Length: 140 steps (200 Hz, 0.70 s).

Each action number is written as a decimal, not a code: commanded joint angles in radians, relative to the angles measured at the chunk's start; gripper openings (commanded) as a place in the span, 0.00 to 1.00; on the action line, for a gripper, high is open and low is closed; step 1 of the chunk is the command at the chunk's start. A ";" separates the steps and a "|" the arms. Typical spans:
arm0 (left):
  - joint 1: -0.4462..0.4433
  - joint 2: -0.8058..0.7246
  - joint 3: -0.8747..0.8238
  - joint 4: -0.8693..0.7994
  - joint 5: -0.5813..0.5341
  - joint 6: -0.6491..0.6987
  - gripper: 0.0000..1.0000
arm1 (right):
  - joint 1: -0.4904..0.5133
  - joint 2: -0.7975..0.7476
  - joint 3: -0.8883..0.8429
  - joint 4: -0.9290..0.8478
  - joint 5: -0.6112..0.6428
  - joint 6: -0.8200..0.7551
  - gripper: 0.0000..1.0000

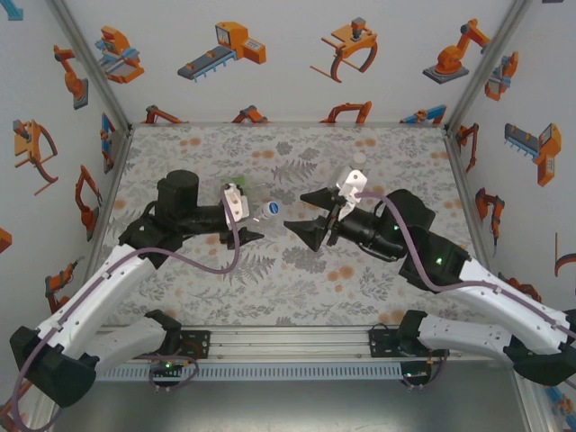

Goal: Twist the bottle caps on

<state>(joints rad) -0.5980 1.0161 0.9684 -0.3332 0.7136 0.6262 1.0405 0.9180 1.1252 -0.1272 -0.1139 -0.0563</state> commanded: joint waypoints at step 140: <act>-0.043 0.057 0.081 -0.196 0.185 0.122 0.00 | 0.004 0.169 0.185 -0.301 -0.226 -0.380 0.55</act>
<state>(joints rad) -0.6346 1.0752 1.0153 -0.4995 0.8398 0.7151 1.0405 1.0882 1.2606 -0.4561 -0.3004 -0.4232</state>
